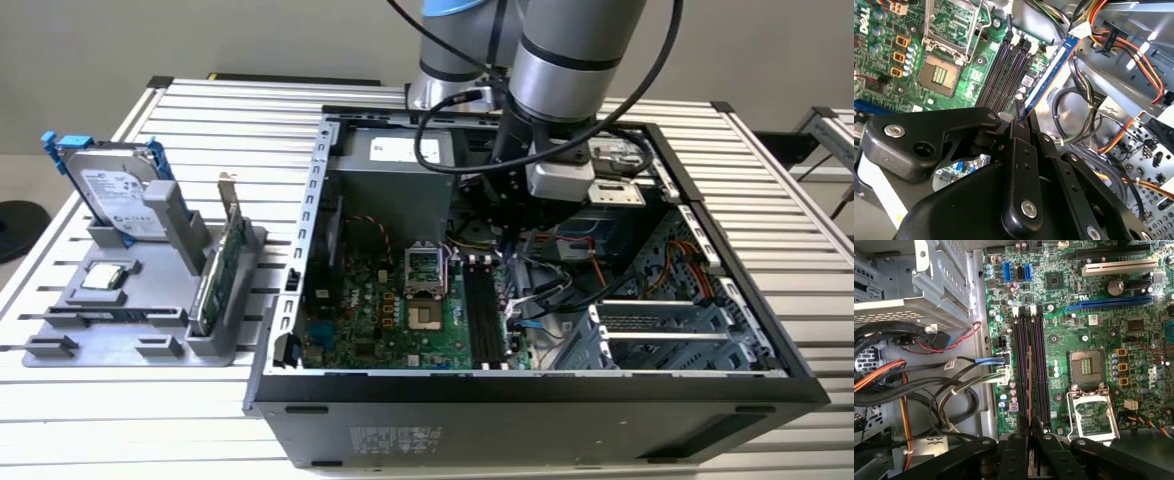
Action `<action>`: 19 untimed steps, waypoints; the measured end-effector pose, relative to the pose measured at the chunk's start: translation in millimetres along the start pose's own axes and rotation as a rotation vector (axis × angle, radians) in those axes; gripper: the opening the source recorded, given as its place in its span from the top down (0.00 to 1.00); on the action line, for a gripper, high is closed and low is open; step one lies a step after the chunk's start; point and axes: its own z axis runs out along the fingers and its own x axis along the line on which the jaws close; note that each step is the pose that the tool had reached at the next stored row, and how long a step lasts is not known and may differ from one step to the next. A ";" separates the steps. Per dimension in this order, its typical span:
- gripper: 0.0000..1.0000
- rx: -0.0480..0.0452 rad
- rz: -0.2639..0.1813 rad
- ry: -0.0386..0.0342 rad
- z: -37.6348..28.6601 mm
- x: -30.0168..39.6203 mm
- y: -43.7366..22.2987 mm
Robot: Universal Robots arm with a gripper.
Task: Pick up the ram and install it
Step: 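Insert the ram into the slot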
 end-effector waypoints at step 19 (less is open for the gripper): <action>1.00 0.0005 0.055 -0.0019 18.4 0.2 -0.6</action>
